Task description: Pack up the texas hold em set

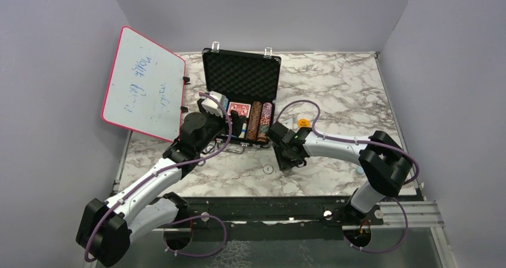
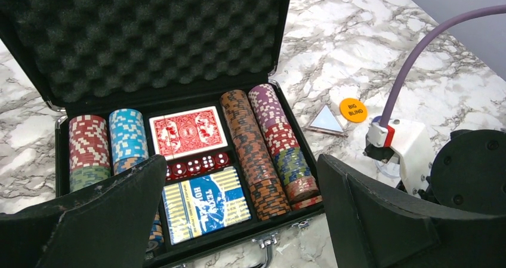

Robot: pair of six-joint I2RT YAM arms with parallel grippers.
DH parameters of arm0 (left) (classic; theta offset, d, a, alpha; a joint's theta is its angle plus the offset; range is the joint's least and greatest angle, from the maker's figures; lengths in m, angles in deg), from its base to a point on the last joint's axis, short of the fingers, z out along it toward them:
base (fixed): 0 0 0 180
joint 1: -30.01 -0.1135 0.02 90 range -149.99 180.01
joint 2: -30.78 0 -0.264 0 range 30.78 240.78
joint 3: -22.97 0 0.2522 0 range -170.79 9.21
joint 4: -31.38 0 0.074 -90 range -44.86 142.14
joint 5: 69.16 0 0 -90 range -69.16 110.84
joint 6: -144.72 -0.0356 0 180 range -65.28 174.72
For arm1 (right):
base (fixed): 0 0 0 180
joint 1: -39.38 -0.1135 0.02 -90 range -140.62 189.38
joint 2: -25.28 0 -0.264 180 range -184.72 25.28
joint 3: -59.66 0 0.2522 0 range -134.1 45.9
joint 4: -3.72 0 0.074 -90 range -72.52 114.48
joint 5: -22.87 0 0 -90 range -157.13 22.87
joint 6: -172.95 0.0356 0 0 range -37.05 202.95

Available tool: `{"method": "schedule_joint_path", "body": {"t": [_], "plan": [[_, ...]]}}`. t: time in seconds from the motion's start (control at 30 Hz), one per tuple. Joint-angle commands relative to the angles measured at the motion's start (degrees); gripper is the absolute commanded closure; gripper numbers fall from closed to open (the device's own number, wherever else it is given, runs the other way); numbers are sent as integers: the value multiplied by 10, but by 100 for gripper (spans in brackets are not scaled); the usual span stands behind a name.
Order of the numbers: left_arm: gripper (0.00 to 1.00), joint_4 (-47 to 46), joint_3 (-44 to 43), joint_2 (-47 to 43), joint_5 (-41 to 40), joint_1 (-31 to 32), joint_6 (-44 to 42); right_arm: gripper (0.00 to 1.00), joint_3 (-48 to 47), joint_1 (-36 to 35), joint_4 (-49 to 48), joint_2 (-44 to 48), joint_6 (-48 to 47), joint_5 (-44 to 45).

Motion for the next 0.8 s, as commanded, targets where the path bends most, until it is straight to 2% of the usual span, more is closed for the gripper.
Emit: {"method": "schedule_joint_path", "body": {"t": [0.0,0.27,0.57,0.77], "plan": [[1,-8,-6,0,-19,2,-1,62,21,-1,-16,1,4,35],[1,3,-12,4,-40,1,4,62,6,-2,-6,34,6,18],[1,61,-37,28,-170,2,38,61,-26,-23,-40,34,-13,-12],[1,71,-37,26,-206,1,44,60,-58,-53,-46,-4,-29,-8]]}}
